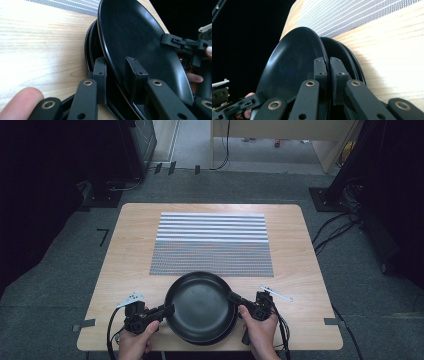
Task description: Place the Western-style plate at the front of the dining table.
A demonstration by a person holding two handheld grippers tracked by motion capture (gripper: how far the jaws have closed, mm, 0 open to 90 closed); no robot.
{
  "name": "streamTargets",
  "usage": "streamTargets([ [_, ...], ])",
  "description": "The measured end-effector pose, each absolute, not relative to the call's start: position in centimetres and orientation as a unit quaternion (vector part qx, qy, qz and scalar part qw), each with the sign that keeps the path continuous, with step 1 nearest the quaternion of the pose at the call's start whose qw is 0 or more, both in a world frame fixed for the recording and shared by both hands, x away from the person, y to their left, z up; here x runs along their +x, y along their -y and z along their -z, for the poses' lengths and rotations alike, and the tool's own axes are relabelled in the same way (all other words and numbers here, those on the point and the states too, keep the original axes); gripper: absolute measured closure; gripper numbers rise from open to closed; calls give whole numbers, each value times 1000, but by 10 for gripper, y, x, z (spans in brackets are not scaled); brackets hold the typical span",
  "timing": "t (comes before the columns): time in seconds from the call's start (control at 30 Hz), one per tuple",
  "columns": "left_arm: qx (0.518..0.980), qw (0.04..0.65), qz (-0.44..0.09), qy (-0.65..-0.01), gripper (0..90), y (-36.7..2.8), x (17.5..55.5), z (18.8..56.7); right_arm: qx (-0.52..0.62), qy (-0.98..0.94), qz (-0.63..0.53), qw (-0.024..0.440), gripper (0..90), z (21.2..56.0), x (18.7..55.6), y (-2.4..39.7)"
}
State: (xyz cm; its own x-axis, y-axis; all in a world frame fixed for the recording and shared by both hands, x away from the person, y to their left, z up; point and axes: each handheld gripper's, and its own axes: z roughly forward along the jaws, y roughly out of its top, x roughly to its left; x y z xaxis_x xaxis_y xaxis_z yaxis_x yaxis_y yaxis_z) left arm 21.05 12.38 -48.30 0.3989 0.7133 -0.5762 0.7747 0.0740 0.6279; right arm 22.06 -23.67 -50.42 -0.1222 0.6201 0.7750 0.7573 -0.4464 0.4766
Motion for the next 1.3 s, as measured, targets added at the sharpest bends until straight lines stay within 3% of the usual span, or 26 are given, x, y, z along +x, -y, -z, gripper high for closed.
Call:
streamTargets([
  [1.3, 669, 504, 25, -545, 729, -105, 302, 441, -655, 522, 545, 31, 853, 452, 297, 252],
])
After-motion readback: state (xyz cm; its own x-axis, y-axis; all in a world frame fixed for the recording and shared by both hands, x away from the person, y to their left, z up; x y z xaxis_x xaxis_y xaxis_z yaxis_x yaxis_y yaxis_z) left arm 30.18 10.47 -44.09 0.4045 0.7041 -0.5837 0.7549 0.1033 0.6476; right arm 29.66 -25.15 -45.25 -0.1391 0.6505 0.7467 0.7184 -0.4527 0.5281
